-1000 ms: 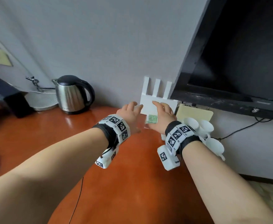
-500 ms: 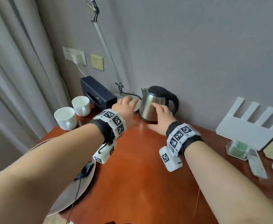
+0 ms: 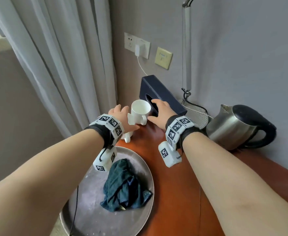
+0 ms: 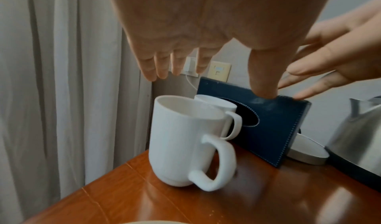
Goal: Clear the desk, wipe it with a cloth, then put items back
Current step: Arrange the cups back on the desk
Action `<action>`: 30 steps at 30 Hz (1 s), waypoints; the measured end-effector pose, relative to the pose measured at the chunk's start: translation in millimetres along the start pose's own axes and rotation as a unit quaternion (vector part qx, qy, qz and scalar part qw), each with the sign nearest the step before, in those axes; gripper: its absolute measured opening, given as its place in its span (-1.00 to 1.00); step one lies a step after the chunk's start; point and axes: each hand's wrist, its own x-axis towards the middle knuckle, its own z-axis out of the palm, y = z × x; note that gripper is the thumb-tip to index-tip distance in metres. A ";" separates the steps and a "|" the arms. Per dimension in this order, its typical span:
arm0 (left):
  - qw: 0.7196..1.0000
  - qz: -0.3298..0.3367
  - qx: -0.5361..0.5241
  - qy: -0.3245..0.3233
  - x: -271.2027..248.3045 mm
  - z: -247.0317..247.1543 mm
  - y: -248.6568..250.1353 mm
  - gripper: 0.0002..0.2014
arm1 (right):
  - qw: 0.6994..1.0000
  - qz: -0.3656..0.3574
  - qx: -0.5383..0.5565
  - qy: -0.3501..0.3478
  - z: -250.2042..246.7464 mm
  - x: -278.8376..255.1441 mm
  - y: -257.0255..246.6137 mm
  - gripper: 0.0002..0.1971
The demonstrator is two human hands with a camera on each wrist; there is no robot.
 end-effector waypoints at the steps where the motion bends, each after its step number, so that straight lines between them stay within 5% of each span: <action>1: 1.000 -0.002 -0.006 -0.006 7.3 2.6 -2.5 -0.13 | 1.000 0.007 -0.002 -0.002 5.6 13.8 -3.1 -0.33; 15: 0.997 0.002 0.037 -0.063 43.9 21.4 -6.9 -0.20 | 0.998 0.034 0.018 -0.040 58.8 93.5 -1.4 -0.05; 30: 0.997 -0.010 0.048 -0.055 25.2 8.8 3.8 -0.26 | 1.000 0.014 -0.003 0.006 20.4 43.0 8.3 -0.04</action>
